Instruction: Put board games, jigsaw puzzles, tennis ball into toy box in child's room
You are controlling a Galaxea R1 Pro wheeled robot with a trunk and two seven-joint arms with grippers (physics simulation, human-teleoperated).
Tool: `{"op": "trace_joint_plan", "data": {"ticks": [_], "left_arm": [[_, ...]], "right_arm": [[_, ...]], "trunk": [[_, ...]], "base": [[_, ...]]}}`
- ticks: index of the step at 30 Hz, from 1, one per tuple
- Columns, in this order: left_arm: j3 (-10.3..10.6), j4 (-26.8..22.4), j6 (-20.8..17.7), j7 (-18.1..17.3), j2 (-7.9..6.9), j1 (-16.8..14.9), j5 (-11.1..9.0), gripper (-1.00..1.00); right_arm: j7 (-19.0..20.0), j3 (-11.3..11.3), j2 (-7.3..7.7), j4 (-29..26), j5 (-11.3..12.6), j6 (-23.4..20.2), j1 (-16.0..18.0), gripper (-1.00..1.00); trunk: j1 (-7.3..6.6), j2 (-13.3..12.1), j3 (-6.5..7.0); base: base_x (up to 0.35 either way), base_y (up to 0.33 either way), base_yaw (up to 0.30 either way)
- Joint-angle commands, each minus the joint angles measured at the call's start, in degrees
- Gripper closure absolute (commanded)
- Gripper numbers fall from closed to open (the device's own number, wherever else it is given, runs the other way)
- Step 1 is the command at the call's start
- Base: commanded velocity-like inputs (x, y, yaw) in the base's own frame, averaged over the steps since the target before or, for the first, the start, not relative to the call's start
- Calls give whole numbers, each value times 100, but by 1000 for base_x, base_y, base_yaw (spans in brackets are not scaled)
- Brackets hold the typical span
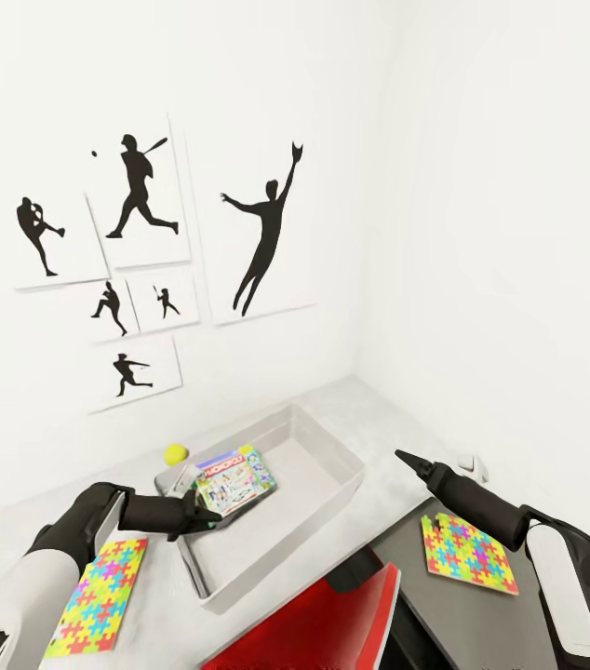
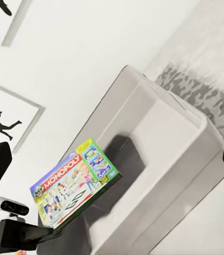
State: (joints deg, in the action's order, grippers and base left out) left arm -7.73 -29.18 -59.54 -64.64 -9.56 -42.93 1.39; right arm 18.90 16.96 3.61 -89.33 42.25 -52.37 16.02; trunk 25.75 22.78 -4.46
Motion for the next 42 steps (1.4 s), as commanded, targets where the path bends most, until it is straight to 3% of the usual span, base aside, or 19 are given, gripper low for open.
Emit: {"op": "trace_joint_plan", "data": {"ticks": [1, 4, 7, 22, 42], "left_arm": [[-14, 0, -46, -180, 0, -5, 41, 100], [11, 0, -46, -680, -42, -5, 76, 100], [35, 0, -46, -895, -113, -5, 92, 100], [34, 318, -46, -984, -141, -12, 89, 100], [26, 343, -46, -998, -188, -14, 89, 100]], "right_arm": [[43, 9, -1, -1, -33, -28, 7, -100], [43, 9, -1, -2, -33, -28, 7, -100], [43, 9, -1, -3, -33, -28, 7, -100], [43, 9, -1, -3, -33, -28, 7, -100], [43, 9, -1, 0, -38, -23, 7, -100]], "trunk": [[3, 14, -23], [3, 14, -50], [3, 14, -78], [3, 14, -217], [3, 14, -345]], "base": [[0, 0, 0], [0, 0, 0], [0, 0, 0], [0, 0, 0], [0, 0, 0]]}}
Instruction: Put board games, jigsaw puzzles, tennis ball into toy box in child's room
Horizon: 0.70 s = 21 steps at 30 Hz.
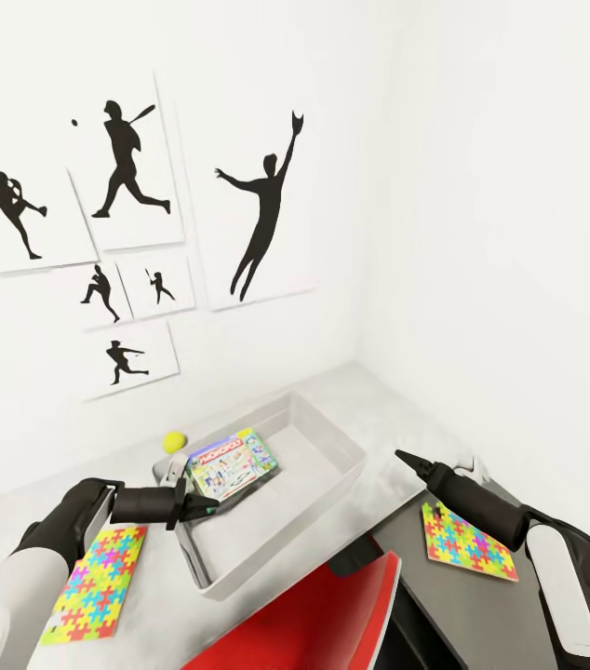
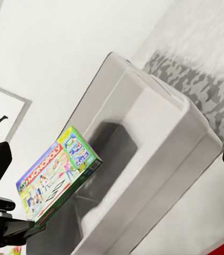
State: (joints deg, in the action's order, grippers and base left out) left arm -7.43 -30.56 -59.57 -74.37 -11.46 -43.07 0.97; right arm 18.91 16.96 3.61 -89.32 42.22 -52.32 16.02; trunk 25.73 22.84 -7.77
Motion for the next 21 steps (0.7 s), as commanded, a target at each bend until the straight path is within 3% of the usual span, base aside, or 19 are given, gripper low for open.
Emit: {"op": "trace_joint_plan", "data": {"ticks": [1, 21], "left_arm": [[-4, 481, -43, -25, 1, 0, 131, 100], [12, 482, -43, -25, -14, 0, 140, 100]], "right_arm": [[43, 10, -1, -2, -36, -27, 6, -100], [25, 10, -10, 54, -56, -16, 6, -100]], "trunk": [[6, 8, -14], [6, 8, -15]], "base": [[0, 0, 0], [0, 0, 0]]}}
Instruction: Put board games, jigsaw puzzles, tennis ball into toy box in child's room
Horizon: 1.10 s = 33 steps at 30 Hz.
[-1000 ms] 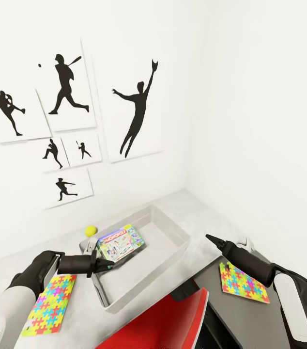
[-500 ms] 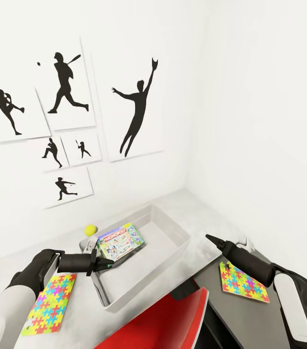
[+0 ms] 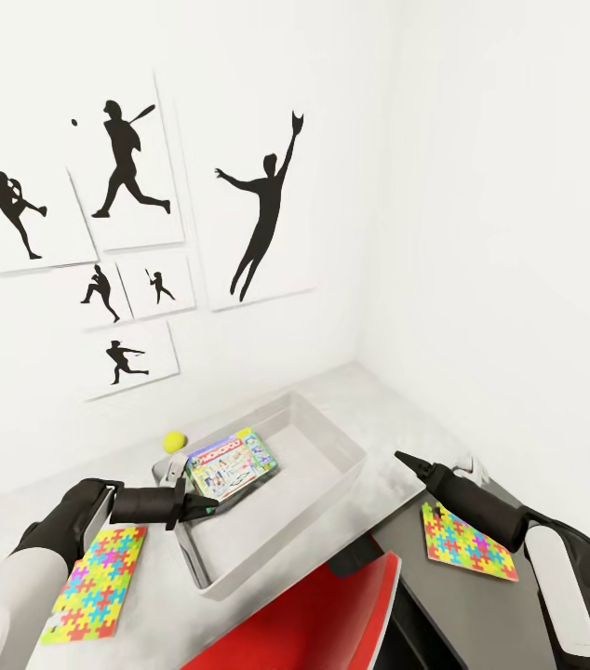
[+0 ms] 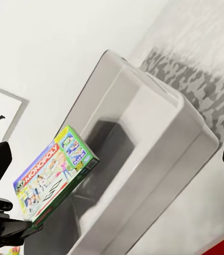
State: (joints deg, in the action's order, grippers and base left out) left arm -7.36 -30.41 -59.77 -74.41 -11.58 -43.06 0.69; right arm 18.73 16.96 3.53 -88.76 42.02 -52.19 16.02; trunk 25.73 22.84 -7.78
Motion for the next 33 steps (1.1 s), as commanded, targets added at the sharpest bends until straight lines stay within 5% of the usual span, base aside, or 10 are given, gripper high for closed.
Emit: {"op": "trace_joint_plan", "data": {"ticks": [1, 6, 7, 29, 33], "left_arm": [[5, 467, -23, -21, -2, -1, 168, 100], [2, 467, -23, -21, -2, -1, 168, 100], [3, 466, -23, -21, -2, -1, 168, -100], [-14, 428, -23, -39, -29, -1, 133, -100], [-13, 373, -23, -338, -43, -1, 140, -100]], "right_arm": [[43, 10, -1, -1, -35, -28, 6, -100], [43, 10, -1, -1, -36, -28, 6, -100], [43, 10, -1, -1, -36, -28, 6, -100], [43, 10, -1, 2, -36, -28, 6, -100], [43, 10, -1, 5, -36, -28, 6, -100]], "trunk": [[6, 7, -14], [6, 7, -14], [6, 7, -14], [6, 7, -14], [6, 7, -14]], "base": [[0, 0, 0], [0, 0, 0], [0, 0, 0], [0, 0, 0], [0, 0, 0]]}}
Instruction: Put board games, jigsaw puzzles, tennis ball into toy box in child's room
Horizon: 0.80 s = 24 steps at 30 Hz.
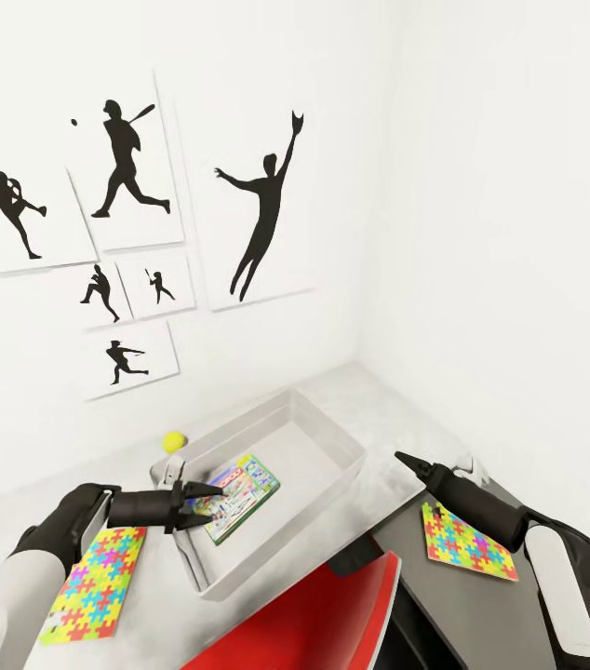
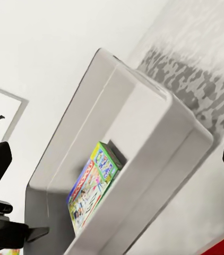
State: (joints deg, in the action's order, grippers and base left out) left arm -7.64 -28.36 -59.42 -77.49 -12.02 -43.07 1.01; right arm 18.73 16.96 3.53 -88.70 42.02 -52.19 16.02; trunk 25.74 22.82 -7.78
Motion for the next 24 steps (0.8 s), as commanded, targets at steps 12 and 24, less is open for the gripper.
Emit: {"op": "trace_joint_plan", "data": {"ticks": [12, 24], "left_arm": [[58, -156, -46, -499, -70, 0, 129, -100], [55, -173, -37, -508, -72, 0, 129, -100]], "right_arm": [[42, 1, -10, 0, -35, -28, 6, -100], [49, -18, 2, 1, -29, 175, 6, -100]], "trunk": [[4, 10, -14], [4, 10, -14]], "base": [[0, 0, 0], [0, 0, 0]]}}
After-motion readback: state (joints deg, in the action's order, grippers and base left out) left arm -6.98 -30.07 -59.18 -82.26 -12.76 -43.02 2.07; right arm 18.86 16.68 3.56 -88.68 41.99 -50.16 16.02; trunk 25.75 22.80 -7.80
